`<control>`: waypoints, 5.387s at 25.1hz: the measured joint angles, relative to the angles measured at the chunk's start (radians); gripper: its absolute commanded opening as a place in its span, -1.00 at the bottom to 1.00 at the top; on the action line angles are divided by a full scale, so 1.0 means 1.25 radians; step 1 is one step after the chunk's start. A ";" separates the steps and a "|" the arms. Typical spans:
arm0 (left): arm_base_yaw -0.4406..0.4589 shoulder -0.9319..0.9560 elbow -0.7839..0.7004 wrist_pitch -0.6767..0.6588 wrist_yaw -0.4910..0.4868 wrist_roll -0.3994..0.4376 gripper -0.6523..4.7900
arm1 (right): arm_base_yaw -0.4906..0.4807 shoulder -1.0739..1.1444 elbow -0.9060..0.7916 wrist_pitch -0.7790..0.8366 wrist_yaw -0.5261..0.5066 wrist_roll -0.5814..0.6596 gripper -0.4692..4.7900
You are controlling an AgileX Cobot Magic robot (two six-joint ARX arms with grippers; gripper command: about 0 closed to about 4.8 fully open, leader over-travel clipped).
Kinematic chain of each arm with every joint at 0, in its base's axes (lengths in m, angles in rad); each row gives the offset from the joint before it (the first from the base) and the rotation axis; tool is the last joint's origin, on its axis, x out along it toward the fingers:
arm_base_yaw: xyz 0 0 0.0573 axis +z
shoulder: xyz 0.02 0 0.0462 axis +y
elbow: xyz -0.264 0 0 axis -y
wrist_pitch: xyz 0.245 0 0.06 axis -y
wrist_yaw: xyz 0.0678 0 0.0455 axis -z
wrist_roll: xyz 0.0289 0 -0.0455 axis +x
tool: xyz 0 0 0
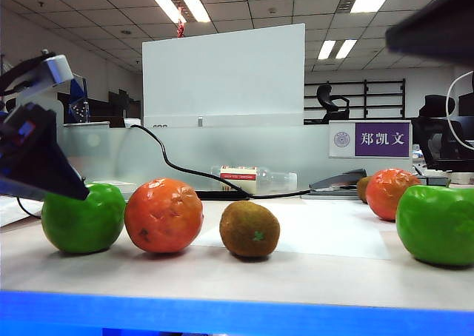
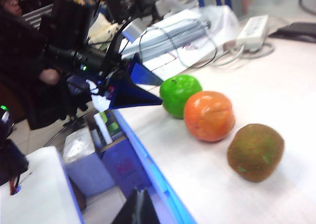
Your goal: Put the same fruits together.
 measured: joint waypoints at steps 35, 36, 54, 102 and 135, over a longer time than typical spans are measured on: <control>0.000 0.214 0.014 0.277 -0.011 0.026 0.88 | -0.001 0.276 0.052 0.246 -0.008 -0.016 -0.84; 0.000 0.214 0.014 0.277 -0.011 0.026 0.40 | -0.001 0.276 0.052 0.246 -0.008 -0.016 -0.84; 0.000 0.218 0.031 0.268 -0.014 0.006 -0.78 | -0.001 0.276 0.052 0.246 -0.004 -0.016 -0.84; -0.389 0.555 0.558 0.130 0.114 -0.009 -0.78 | -0.002 -0.058 0.249 -0.276 0.796 -0.181 -0.84; -0.451 0.658 0.571 0.209 0.093 0.006 1.00 | -0.001 -0.089 0.321 -0.395 0.832 -0.206 -0.84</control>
